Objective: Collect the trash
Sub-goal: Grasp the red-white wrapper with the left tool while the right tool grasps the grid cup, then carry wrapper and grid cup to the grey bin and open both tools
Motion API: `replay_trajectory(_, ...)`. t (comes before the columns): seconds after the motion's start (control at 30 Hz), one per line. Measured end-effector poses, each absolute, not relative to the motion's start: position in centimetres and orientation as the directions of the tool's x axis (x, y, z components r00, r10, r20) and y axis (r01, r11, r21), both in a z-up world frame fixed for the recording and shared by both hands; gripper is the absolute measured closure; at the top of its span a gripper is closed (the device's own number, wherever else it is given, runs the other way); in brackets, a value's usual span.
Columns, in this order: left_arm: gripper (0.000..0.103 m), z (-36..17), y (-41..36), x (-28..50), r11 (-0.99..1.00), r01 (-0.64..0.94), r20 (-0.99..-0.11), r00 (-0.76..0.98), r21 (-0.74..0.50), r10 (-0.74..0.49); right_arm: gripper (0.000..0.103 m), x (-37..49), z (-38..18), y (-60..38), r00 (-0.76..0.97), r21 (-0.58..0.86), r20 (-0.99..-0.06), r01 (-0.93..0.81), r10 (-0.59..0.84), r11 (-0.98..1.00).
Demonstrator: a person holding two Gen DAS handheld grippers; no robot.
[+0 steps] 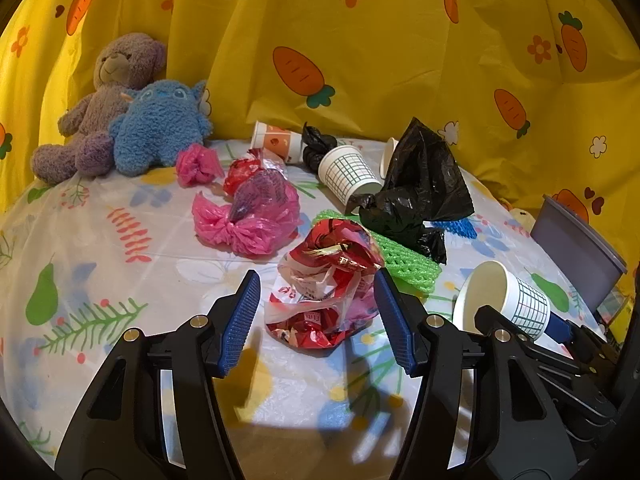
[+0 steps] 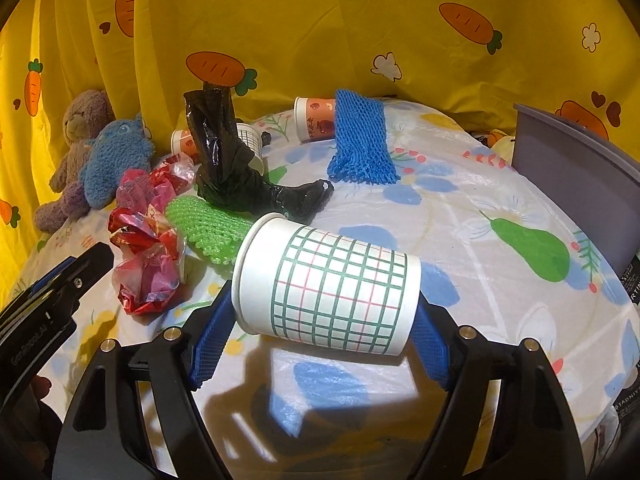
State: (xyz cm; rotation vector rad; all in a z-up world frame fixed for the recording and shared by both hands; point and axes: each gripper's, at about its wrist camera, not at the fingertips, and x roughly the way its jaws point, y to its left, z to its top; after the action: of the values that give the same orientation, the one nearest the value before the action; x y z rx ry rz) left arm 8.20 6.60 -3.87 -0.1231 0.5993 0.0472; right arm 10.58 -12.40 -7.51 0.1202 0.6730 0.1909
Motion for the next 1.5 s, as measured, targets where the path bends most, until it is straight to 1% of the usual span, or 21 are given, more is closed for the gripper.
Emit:
replay_trajectory(0.1, 0.056, -4.3, 6.6, 9.3, 0.992, -0.073, -0.591, 0.807, -0.107, -0.005, 0.026, 10.1, -7.4, -12.8, 0.777, 0.157, -0.595, -0.140, 0.206, 0.978)
replay_trajectory(0.13, 0.058, -4.5, 6.6, 9.6, 0.991, -0.070, -0.600, 0.800, -0.117, -0.014, 0.026, 10.0, -7.3, -12.9, 0.780, 0.155, -0.591, -0.142, 0.206, 0.978)
replay_trajectory(0.27, 0.070, -5.5, 7.0, 10.8, 0.981, -0.044, -0.642, 0.761, -0.190, -0.090, 0.026, 9.6, -6.9, -13.4, 0.785, 0.156, -0.580, -0.154, 0.217, 0.976)
replay_trajectory(0.3, 0.071, -5.7, 7.1, 11.0, 0.977, -0.037, -0.645, 0.756, -0.211, -0.110, 0.026, 9.5, -6.9, -13.5, 0.787, 0.156, -0.577, -0.156, 0.219, 0.975)
replay_trajectory(0.33, 0.072, -5.7, 7.2, 11.1, 0.974, -0.033, -0.643, 0.756, -0.225, -0.123, 0.026, 9.4, -6.8, -13.5, 0.787, 0.157, -0.576, -0.159, 0.221, 0.975)
replay_trajectory(0.37, 0.075, -5.7, 7.1, 11.1, 0.973, -0.028, -0.640, 0.758, -0.229, -0.129, 0.026, 9.3, -6.8, -13.6, 0.787, 0.157, -0.575, -0.161, 0.223, 0.974)
replay_trajectory(0.4, 0.082, -5.6, 7.1, 11.0, 0.973, -0.019, -0.634, 0.761, -0.231, -0.135, 0.026, 9.2, -6.7, -13.7, 0.788, 0.157, -0.574, -0.163, 0.224, 0.974)
replay_trajectory(0.6, 0.088, -4.8, 6.7, 9.9, 0.976, 0.002, -0.595, 0.793, -0.218, -0.135, 0.026, 8.8, -6.6, -14.4, 0.790, 0.174, -0.564, -0.171, 0.240, 0.970)
replay_trajectory(0.73, 0.088, -3.3, 7.1, 7.4, 0.968, 0.006, -0.533, 0.834, -0.251, -0.143, 0.026, 8.6, -6.4, -15.1, 0.795, 0.177, -0.556, -0.172, 0.243, 0.969)
replay_trajectory(0.87, 0.088, -1.5, 6.7, 5.7, 0.969, 0.017, -0.479, 0.867, -0.247, -0.138, 0.026, 8.2, -5.9, -15.7, 0.806, 0.179, -0.538, -0.177, 0.247, 0.968)
replay_trajectory(1.07, 0.088, 0.5, 4.0, 5.1, 0.976, 0.065, -0.441, 0.885, -0.206, -0.152, 0.026, 7.6, -4.7, -17.3, 0.823, 0.187, -0.513, -0.170, 0.244, 0.968)
replay_trajectory(1.23, 0.088, 2.2, -0.2, 5.8, 0.967, 0.163, -0.416, 0.879, -0.194, -0.232, 0.026, 7.1, -2.4, -20.0, 0.857, 0.167, -0.472, -0.143, 0.206, 0.976)
replay_trajectory(1.4, 0.088, 4.6, -6.5, 7.2, 0.938, 0.305, -0.387, 0.855, -0.164, -0.346, 0.026, 7.2, 0.1, -24.6, 0.914, 0.122, -0.400, -0.028, 0.075, 0.992)
replay_trajectory(1.5, 0.088, 5.6, -10.7, 9.2, 0.904, 0.398, -0.384, 0.819, -0.154, -0.426, 0.026, 8.0, 1.3, -27.7, 0.930, 0.099, -0.367, 0.056, -0.016, 0.994)
